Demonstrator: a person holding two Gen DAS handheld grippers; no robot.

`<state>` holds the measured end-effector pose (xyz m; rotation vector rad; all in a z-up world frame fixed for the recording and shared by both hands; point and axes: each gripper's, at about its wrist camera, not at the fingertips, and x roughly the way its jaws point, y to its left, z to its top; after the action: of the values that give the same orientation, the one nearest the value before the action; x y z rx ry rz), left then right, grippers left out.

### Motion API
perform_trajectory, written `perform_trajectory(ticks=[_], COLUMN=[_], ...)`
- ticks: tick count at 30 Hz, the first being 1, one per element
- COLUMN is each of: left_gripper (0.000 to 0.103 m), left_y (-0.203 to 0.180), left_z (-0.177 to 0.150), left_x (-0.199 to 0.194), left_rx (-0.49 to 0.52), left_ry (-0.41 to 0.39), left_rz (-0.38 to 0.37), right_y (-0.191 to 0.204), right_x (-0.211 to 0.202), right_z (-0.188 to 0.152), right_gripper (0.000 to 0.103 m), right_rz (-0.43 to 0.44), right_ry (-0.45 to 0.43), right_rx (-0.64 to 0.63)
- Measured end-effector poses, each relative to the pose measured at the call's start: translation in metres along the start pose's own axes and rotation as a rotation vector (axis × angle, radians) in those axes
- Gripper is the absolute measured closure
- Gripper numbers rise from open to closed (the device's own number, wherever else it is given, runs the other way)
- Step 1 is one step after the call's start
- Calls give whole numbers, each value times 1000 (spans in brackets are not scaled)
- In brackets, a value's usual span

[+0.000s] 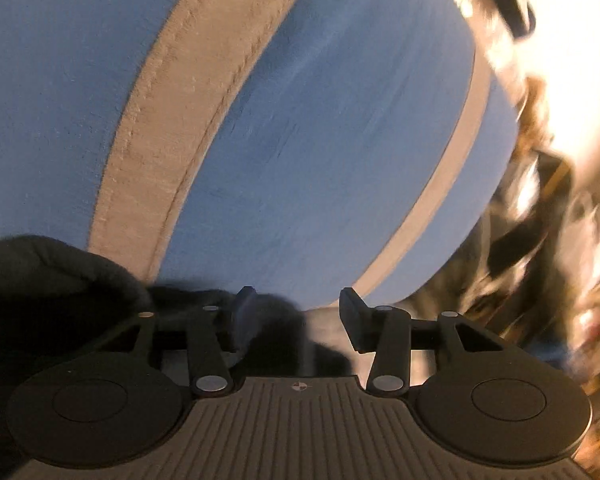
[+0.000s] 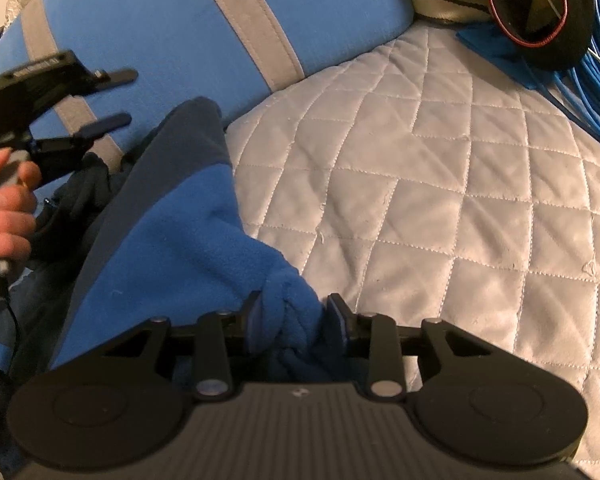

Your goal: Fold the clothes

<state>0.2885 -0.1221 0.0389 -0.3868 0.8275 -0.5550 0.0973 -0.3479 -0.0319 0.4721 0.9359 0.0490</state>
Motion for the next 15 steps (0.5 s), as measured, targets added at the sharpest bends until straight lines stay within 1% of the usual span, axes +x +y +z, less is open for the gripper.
perform_trajectory(ticks=[4,6,8,9,10,11,13,15], left_gripper=[58,59,60,78,91,94,94,95], left_y=[-13,-12,-14,-15,-16,-16,-13,-9], left_z=[-1,-1,0,1,3,4,10,15], left_x=[25,39,52,58,63,64,69,75], left_rx=[86,94,96,97,105,124,119,78], left_ry=[94,124,139,146,140,134,136,141], left_rz=[1,21,13,12,49,75,62,50], right_y=[1,1,2,3,3,4,5,6], right_x=[0,0,0,1,1,1,1,1], right_z=[0,0,0,-1,-1,-1,-3,-4], right_gripper=[54,54,54,54,54,55,55,56], right_rz=[-2,-2,-7,-10,-13,-16,-24,-31], right_ry=[-4,-3,-4,-5,-7,-8,-10,-14], right_rx=[-18,-19,-25,-30,-34,-39,-39,-42])
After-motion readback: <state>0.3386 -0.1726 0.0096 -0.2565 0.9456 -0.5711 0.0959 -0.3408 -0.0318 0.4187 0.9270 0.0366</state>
